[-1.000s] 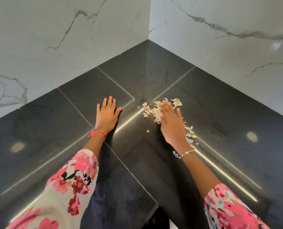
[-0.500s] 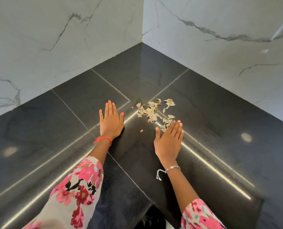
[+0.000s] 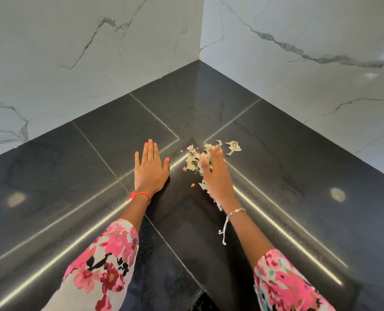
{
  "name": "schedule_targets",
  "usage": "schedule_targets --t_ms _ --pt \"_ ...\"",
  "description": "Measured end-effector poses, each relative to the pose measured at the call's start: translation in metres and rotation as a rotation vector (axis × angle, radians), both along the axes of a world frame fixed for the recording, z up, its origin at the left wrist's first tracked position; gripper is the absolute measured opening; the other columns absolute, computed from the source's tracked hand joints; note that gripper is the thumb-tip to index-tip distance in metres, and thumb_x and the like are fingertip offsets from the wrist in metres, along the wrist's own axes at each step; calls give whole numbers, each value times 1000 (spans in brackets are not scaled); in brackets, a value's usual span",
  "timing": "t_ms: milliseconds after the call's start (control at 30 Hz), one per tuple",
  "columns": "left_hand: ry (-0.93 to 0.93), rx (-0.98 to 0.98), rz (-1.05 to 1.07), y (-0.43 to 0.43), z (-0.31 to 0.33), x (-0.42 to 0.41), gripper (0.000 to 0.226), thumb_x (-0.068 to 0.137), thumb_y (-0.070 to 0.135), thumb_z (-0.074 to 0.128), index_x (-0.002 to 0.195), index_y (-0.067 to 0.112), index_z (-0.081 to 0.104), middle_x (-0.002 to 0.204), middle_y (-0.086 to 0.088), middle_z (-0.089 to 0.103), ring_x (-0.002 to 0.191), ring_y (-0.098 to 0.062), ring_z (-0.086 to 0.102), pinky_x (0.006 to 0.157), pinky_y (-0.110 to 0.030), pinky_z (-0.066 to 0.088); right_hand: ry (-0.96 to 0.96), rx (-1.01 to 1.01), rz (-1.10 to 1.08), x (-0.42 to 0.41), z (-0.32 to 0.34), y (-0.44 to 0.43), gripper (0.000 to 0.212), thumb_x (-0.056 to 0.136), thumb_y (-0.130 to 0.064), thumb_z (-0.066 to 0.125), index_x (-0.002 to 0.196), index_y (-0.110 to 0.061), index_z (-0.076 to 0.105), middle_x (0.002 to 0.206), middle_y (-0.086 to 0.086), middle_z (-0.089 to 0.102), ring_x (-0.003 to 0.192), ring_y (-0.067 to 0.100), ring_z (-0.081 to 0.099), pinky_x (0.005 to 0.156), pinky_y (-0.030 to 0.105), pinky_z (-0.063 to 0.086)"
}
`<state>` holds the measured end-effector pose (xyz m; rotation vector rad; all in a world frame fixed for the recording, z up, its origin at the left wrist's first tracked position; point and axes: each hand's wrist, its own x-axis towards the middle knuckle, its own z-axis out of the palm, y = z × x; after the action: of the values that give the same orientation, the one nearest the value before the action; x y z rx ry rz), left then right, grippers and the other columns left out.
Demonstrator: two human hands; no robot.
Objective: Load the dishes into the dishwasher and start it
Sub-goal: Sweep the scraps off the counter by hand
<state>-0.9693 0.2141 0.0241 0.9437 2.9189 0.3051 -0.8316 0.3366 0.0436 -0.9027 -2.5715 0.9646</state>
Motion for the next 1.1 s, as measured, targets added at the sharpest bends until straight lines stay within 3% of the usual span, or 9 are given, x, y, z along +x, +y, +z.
schedule_targets --t_ms 167,367,467,567,700,800,867,967,1100 --pt "-9 43 18 1 1 0 63 98 42 24 148 7 9 157 -6 4 145 -18 1 118 -40 3 -114 74 -124 -14 4 79 62 98 -48 24 147 -11 21 157 6 7 145 18 2 118 35 3" --pt "-7 91 33 1 2 1 63 96 41 31 148 8 13 157 -4 7 145 -17 4 118 -38 4 -147 177 223 -19 -5 57 52 99 -41 25 144 -16 27 153 -3 18 142 11 12 114 25 8" --pt "-5 99 35 1 2 0 64 96 41 32 148 9 13 157 -4 7 145 -17 4 118 -38 4 -34 10 346 -9 3 31 44 100 -37 32 141 -24 36 145 -18 22 132 -4 14 105 17 18" --pt "-16 111 35 1 2 0 64 96 41 32 148 9 13 157 -4 6 145 -16 3 118 -38 3 84 -118 313 -25 12 36 44 98 -36 37 139 -20 40 150 -8 27 138 1 17 109 20 18" --pt "-29 123 30 1 3 0 63 96 39 32 148 10 12 157 -3 5 145 -15 2 118 -37 2 -104 13 443 -59 10 46 47 100 -36 33 143 -18 33 154 -3 20 143 7 11 116 29 9" --pt "-42 148 32 1 3 0 60 97 35 32 148 10 14 157 -3 6 144 -14 2 118 -38 2 -105 48 604 -57 3 33 43 101 -32 33 141 -16 36 153 -2 24 141 5 14 115 22 4" --pt "-53 175 36 1 3 -1 57 97 32 32 147 10 16 157 -2 8 144 -13 2 119 -37 2 -102 -66 647 -43 2 29 39 99 -32 37 134 -17 47 147 -4 36 137 3 24 114 23 13" --pt "-75 203 35 0 3 -1 56 97 31 31 147 10 17 157 -1 9 144 -12 3 118 -36 0 -33 -288 499 -16 14 30 29 94 -31 51 118 -21 63 127 -5 59 117 20 57 99 45 45" --pt "-124 295 25 -1 6 -2 52 98 29 33 146 10 24 156 -1 14 144 -11 6 117 -32 0 -177 -74 466 12 27 19 53 89 -45 53 138 -31 39 153 -7 25 136 10 30 112 37 28"
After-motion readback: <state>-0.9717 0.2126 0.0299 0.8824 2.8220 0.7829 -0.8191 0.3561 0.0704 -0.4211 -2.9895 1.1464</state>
